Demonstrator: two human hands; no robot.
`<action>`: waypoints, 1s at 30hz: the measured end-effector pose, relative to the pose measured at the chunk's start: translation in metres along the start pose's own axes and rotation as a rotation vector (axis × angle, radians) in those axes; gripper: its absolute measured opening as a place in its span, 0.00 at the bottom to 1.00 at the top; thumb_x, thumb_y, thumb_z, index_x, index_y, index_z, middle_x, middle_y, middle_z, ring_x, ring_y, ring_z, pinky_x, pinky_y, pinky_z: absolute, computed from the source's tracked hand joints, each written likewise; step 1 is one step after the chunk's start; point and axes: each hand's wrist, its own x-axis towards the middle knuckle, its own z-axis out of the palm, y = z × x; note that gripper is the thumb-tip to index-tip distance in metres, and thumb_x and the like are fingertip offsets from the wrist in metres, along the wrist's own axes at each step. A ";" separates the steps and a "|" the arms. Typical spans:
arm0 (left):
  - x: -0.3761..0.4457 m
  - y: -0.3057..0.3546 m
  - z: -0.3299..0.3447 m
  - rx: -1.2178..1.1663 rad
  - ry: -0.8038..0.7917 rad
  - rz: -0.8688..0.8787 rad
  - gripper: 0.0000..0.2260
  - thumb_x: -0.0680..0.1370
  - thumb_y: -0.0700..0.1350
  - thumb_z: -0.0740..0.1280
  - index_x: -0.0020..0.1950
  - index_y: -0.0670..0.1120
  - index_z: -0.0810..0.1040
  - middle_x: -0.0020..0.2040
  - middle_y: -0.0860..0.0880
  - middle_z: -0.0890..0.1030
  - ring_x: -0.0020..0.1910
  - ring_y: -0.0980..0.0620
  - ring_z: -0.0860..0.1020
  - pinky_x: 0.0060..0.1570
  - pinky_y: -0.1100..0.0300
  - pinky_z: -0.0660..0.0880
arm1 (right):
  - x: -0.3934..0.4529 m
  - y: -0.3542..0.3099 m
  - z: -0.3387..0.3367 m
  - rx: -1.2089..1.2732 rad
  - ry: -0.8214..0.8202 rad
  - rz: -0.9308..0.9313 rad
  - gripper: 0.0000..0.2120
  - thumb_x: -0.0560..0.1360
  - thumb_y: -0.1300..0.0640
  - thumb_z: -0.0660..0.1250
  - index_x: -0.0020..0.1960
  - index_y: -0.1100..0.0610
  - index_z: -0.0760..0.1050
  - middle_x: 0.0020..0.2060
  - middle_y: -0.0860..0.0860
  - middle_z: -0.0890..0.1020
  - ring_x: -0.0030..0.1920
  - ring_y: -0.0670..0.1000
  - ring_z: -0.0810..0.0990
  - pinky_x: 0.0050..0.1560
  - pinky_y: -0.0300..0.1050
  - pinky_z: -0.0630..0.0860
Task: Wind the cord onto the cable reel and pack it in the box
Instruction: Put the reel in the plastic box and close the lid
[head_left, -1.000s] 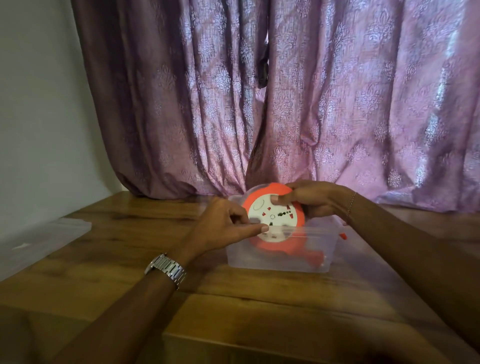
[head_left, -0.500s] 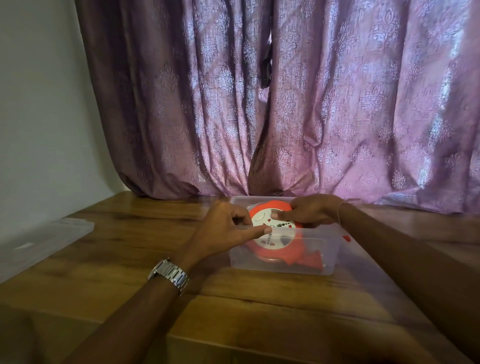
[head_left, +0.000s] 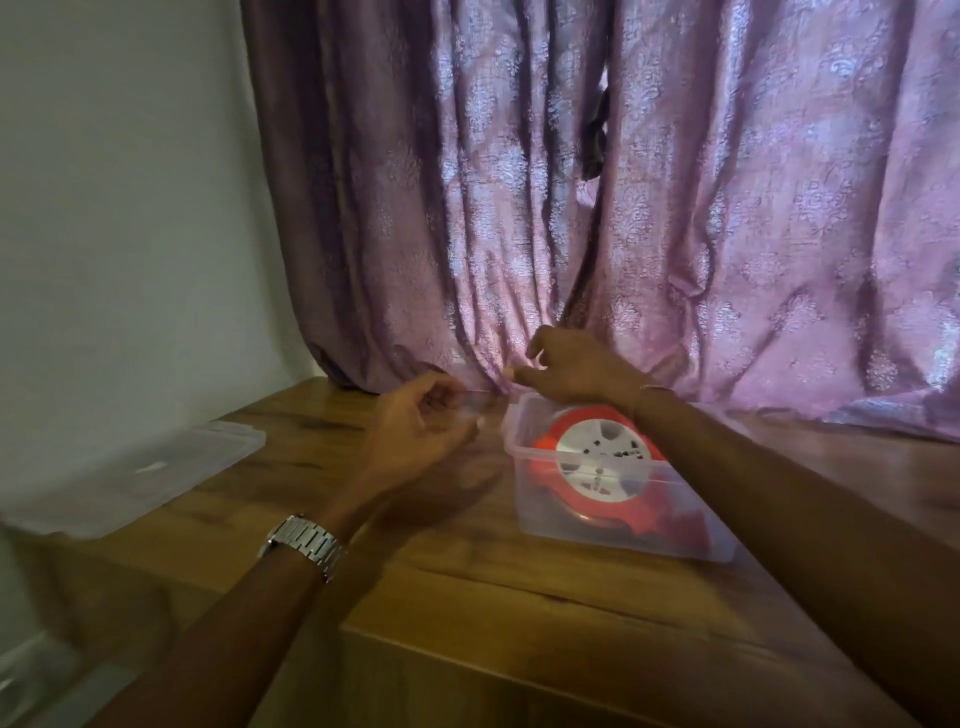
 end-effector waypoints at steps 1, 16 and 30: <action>-0.003 -0.007 -0.011 0.040 0.029 -0.045 0.16 0.69 0.58 0.77 0.53 0.57 0.80 0.45 0.61 0.84 0.47 0.62 0.82 0.48 0.70 0.78 | 0.008 -0.014 0.007 0.051 -0.018 -0.008 0.21 0.74 0.40 0.67 0.52 0.57 0.75 0.49 0.54 0.80 0.52 0.56 0.77 0.49 0.47 0.73; -0.076 -0.089 -0.189 0.592 0.223 -0.661 0.32 0.75 0.56 0.75 0.74 0.42 0.72 0.68 0.40 0.78 0.66 0.41 0.76 0.64 0.49 0.74 | 0.107 -0.196 0.148 0.441 -0.311 -0.153 0.16 0.75 0.44 0.68 0.54 0.55 0.79 0.54 0.50 0.80 0.50 0.50 0.77 0.49 0.42 0.71; -0.096 -0.132 -0.236 0.718 0.394 -1.062 0.28 0.79 0.56 0.70 0.67 0.36 0.71 0.66 0.34 0.74 0.69 0.34 0.69 0.69 0.44 0.68 | 0.176 -0.268 0.256 0.526 -0.385 -0.133 0.28 0.74 0.48 0.70 0.70 0.55 0.69 0.65 0.53 0.75 0.59 0.54 0.76 0.55 0.46 0.74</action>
